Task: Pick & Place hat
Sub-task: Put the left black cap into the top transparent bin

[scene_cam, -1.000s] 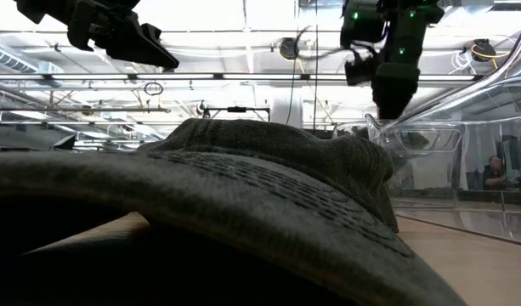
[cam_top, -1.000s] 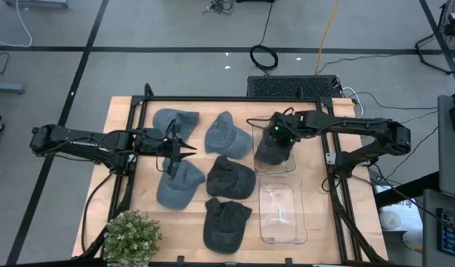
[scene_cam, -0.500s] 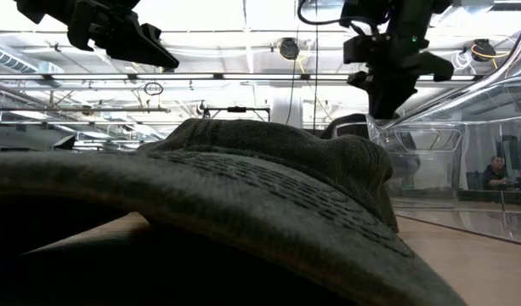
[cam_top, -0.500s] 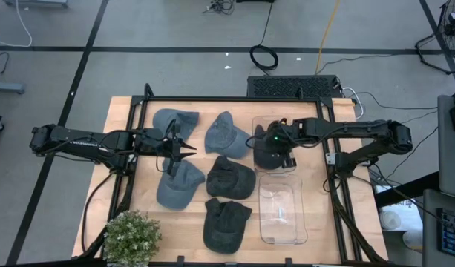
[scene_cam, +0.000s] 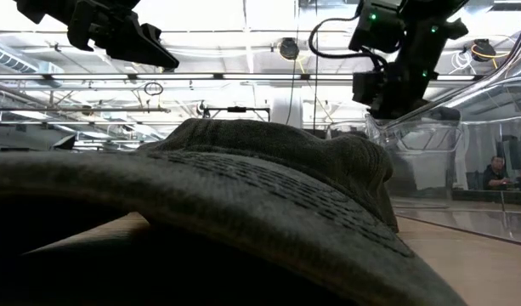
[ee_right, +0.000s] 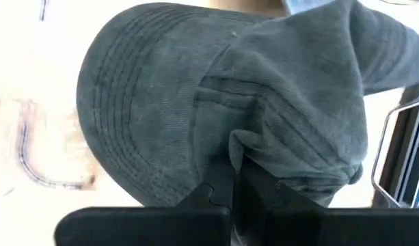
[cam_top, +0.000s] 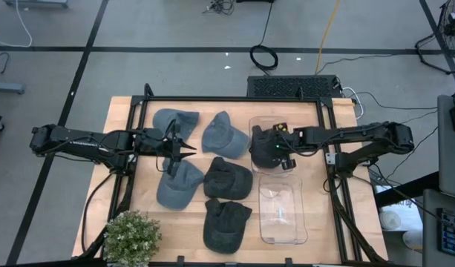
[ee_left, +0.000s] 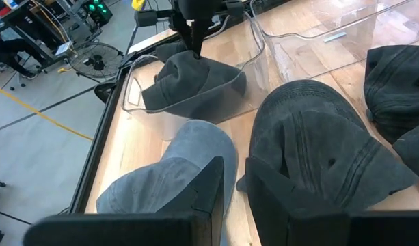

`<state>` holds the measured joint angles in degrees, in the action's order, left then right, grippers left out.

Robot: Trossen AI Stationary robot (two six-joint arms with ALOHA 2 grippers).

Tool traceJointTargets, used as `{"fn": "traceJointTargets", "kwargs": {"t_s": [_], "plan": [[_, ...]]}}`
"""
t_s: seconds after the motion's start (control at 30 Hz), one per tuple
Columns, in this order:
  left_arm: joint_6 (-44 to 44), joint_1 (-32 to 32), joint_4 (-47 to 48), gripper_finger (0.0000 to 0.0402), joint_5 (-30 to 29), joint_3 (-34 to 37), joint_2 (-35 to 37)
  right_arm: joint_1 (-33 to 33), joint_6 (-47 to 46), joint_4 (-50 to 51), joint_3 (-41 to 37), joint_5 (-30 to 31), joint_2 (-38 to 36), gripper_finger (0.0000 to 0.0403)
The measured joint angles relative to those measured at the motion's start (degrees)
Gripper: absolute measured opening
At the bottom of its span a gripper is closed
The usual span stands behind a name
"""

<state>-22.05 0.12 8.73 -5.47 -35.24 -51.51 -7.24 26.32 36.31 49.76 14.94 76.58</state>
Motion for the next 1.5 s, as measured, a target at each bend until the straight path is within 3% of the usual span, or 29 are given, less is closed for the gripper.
{"fn": "traceJointTargets", "kwargs": {"t_s": [0.33,0.8,0.93,1.07,1.13,1.23,1.5], "plan": [[-0.01,0.01,-0.01,0.0072,-0.01,0.00,0.00,0.19,-12.17,-1.61,-0.31,2.95,-0.59,0.0011],[0.01,0.02,0.00,0.0072,-0.01,0.00,0.00,0.24,-28.23,-1.44,-0.31,2.75,-11.44,0.0169],[0.00,0.02,-0.01,0.0072,0.01,0.00,0.00,0.31,-30.41,-6.41,-0.31,-1.51,-14.56,0.0189],[-0.01,0.00,0.00,0.0072,0.00,0.00,0.00,1.13,-36.83,-6.08,-0.20,-5.01,-12.75,0.0153],[-0.01,0.00,-0.02,0.0072,0.01,0.00,0.00,1.17,-38.96,-3.93,-0.22,-8.94,-9.92,0.0099],[-0.01,0.02,-0.02,0.0072,-0.01,0.00,0.00,2.46,-39.15,-3.29,-0.26,-8.41,-6.50,0.0018],[-0.01,0.00,-0.02,0.0072,-0.01,0.00,0.00,1.76,-37.59,-2.91,-0.26,-4.15,-0.59,0.0003]]}}
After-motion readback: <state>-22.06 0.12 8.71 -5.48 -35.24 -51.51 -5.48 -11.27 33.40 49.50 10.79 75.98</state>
